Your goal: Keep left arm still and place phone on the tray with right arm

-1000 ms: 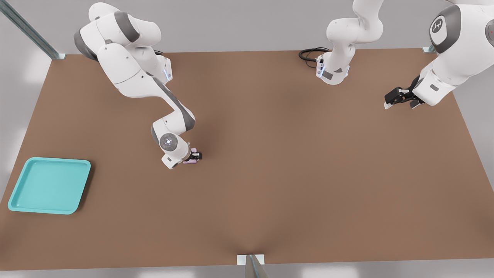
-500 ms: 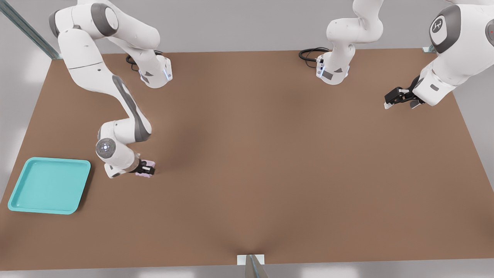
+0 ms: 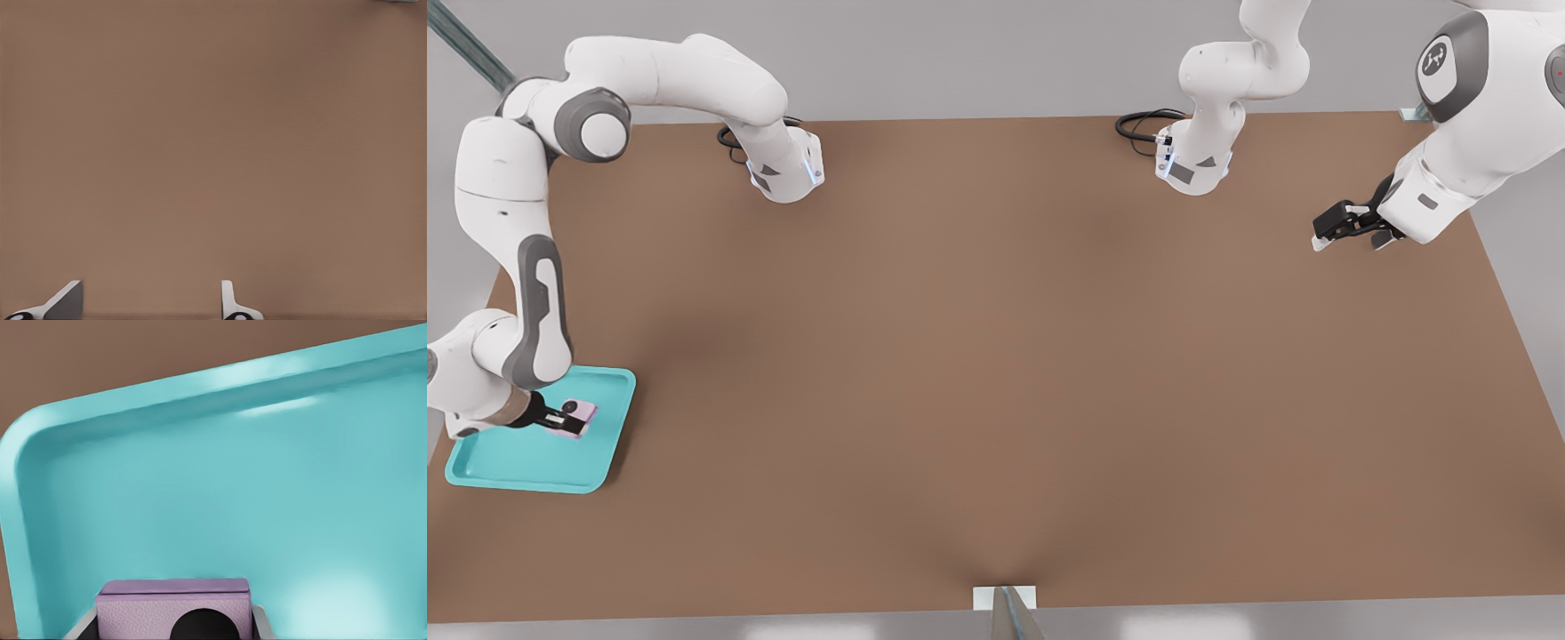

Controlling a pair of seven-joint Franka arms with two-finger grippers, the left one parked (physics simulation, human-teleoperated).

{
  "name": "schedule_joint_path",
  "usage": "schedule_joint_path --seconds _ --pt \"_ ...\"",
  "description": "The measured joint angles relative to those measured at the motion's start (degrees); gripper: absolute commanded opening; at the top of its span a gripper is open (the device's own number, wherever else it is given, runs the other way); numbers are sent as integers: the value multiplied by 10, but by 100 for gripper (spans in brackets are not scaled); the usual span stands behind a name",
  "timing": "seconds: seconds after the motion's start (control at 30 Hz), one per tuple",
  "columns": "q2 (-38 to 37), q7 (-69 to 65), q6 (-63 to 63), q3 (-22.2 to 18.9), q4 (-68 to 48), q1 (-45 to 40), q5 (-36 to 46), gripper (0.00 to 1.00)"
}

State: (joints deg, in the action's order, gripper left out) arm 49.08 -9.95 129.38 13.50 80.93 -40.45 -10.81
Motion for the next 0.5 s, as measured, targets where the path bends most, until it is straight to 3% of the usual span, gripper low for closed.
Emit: schedule_joint_path --seconds 0.13,0.23,0.3,0.33,0.37,0.4,0.43,0.5 --pt "-39 -76 -35 8 -27 2 -1 100" --pt "-155 -111 -90 61 -40 21 -4 100" --pt "-238 -115 -136 75 -41 94 -3 100" --pt "-287 -111 -163 11 -40 186 8 100" --pt "-342 -107 -190 -91 -17 294 30 100" --pt "-388 -101 -213 -159 14 368 48 100" --pt "-419 -91 -236 -182 34 399 61 100" --pt "-442 -73 -276 -179 43 411 80 100"
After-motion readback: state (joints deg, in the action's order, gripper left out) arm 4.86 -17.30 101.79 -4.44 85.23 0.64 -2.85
